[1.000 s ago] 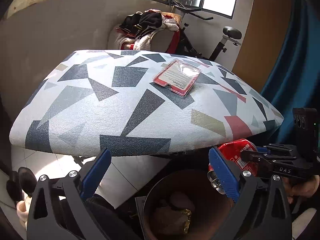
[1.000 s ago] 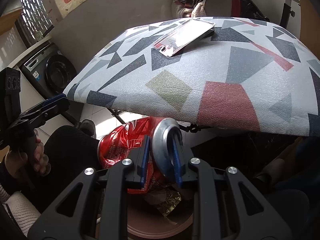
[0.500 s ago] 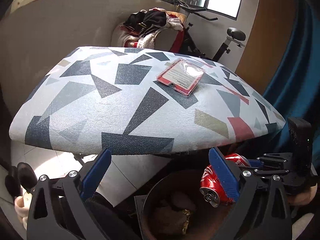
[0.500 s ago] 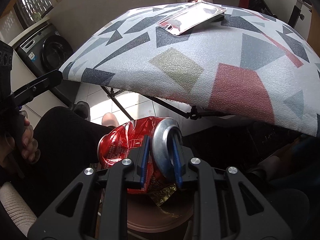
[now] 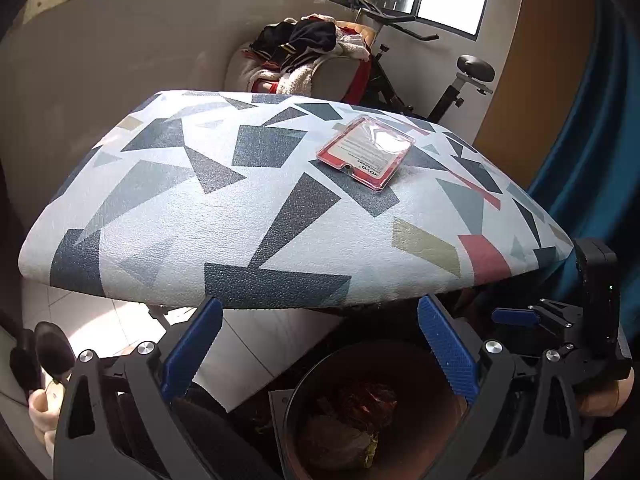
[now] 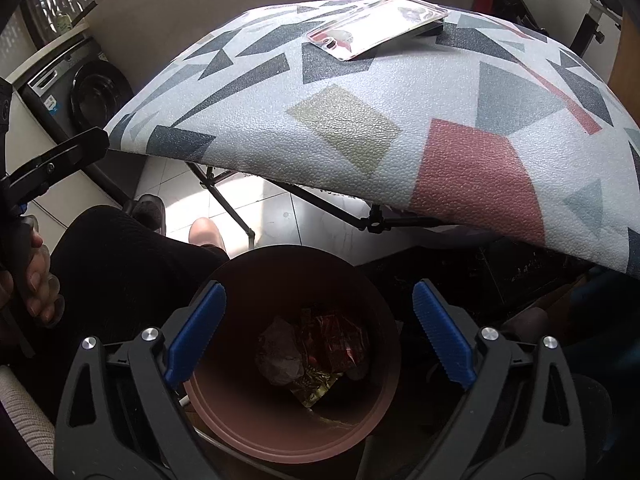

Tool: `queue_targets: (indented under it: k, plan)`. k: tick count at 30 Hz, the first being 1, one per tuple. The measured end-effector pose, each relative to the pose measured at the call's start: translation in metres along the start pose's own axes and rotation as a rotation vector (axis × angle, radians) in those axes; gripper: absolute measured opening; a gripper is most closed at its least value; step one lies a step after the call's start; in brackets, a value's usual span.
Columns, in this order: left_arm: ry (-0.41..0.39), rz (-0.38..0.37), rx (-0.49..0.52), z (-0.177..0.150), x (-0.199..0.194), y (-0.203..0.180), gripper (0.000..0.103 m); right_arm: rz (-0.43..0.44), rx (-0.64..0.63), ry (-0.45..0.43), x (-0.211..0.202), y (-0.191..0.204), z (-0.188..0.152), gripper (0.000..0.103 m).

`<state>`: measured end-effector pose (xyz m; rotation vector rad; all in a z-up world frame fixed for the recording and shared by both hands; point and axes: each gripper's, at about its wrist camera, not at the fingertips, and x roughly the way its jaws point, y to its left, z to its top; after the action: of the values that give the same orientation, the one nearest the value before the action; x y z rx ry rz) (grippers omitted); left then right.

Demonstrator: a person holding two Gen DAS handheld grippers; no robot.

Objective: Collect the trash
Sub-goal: 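Carry the paper bag and red can to the brown bin and open both grippers, then grasp the clear red-edged plastic card package with the right gripper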

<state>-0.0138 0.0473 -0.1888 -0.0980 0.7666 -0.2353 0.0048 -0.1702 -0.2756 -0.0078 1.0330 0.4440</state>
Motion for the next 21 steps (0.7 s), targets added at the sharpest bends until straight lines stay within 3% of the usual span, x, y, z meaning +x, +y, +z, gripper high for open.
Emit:
queue_targets:
  k: [8, 13, 21]
  plan:
    - [0.007, 0.002, 0.005, 0.000, 0.002, -0.001, 0.096, 0.001, 0.020, -0.009, -0.002, -0.004, 0.002, 0.094]
    - [0.032, 0.012, 0.006, 0.004, 0.005, -0.001, 0.096, 0.024, 0.097, -0.042, -0.011, -0.021, 0.010, 0.094]
    - [-0.037, 0.017, -0.009, 0.051, 0.005, 0.019, 0.096, 0.064, 0.163, -0.170, -0.030, -0.062, 0.080, 0.094]
